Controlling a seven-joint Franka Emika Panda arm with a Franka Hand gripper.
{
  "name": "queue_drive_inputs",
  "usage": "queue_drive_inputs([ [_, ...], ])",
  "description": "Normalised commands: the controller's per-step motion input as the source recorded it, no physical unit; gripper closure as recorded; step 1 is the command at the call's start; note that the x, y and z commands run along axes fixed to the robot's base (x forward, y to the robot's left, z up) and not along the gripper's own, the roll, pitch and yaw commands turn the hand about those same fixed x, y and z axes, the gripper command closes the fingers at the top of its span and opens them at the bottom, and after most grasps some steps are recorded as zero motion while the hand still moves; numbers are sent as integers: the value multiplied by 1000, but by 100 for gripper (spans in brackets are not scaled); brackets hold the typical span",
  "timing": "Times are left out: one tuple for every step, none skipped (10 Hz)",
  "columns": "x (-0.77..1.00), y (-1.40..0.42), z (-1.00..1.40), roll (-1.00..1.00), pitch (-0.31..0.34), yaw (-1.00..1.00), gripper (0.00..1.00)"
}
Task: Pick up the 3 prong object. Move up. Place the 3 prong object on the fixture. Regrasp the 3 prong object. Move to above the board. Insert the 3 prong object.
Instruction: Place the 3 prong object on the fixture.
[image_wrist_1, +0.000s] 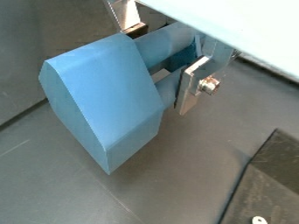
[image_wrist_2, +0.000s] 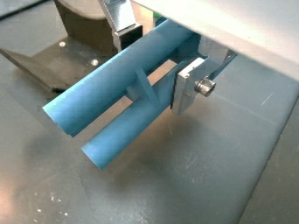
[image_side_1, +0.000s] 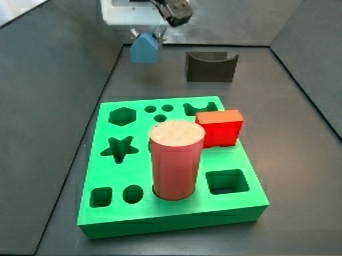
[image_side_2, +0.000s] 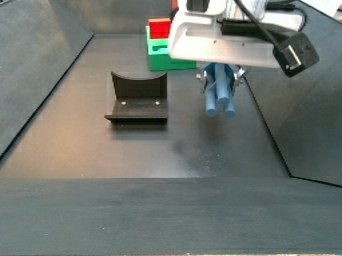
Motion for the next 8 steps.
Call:
queue_drive_inputs([
  [-15, 1, 1000, 4, 25, 0, 100],
  [-22, 5, 1000, 15, 35, -5, 100],
  [-22, 6, 1000, 22, 34, -8, 100],
  [-27, 11, 1000, 41, 40, -16, 100],
  [-29, 13, 1000, 47, 40, -18, 100],
  [-35, 17, 1000, 58, 44, -15, 100],
  [-31, 19, 892, 67, 47, -10, 100],
  [-26, 18, 742, 74, 54, -9, 100],
])
